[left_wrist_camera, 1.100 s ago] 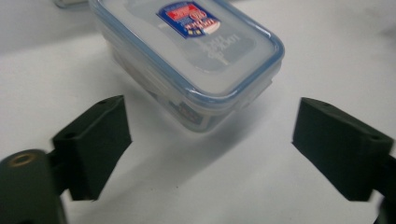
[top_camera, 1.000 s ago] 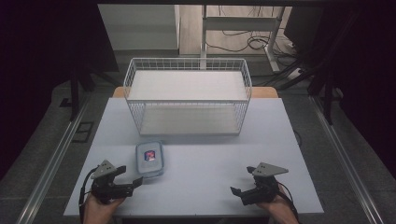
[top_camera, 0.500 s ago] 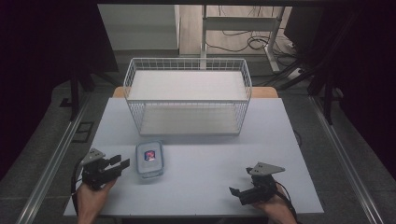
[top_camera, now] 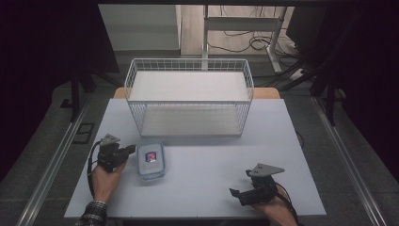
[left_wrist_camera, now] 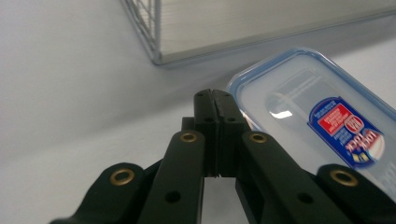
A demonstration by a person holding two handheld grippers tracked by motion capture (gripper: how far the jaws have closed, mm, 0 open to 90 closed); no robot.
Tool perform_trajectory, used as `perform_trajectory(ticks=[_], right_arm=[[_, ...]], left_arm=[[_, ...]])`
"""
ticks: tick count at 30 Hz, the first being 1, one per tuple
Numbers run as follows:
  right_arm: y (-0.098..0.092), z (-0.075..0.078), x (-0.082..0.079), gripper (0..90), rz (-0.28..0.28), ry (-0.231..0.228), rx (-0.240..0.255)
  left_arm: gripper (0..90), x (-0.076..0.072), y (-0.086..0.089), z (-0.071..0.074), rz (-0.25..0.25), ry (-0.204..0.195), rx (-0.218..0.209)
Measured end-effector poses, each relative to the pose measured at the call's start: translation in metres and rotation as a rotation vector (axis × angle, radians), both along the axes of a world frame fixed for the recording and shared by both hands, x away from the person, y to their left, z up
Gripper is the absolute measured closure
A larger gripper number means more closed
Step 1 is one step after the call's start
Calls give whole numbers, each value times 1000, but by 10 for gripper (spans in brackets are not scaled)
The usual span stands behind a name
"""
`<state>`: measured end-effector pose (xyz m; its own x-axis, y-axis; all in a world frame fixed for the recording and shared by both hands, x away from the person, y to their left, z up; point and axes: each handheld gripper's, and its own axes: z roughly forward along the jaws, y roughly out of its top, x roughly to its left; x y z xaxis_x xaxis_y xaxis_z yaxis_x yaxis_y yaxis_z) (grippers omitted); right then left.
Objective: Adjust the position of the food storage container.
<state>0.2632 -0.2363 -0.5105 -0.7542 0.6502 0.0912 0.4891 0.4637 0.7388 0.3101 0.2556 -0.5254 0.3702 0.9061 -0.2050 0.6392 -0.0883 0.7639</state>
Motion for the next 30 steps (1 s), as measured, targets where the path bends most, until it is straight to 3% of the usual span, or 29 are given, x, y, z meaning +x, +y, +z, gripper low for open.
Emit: perform_trajectory(ticks=[1, 8, 10, 16, 18, 25, 27, 30], right_arm=[[0, 0, 0, 64, 1, 3, 1], [1, 0, 0, 104, 5, 0, 0], [1, 0, 0, 116, 4, -6, 0], [0, 5, 0, 170, -18, -31, 19], [-1, 5, 0, 186, -24, -28, 21], [-1, 6, 1, 268, -30, -21, 9], [-1, 7, 1, 297, -35, -22, 8], [-2, 8, 2, 365, -36, -11, 5]], left_arm=[[900, 2, -2, -1, -3, 2, 14], [900, 10, -16, -2, -72, 28, -22], [900, 12, -25, -1, -109, 33, -16], [900, 20, -51, 1, -191, 55, -54], [900, 23, -60, 2, -220, 61, -78], [900, 32, -103, 1, -332, 90, -104], [900, 33, -116, 1, -372, 94, -98], [900, 29, -122, 8, -389, 63, -48]])
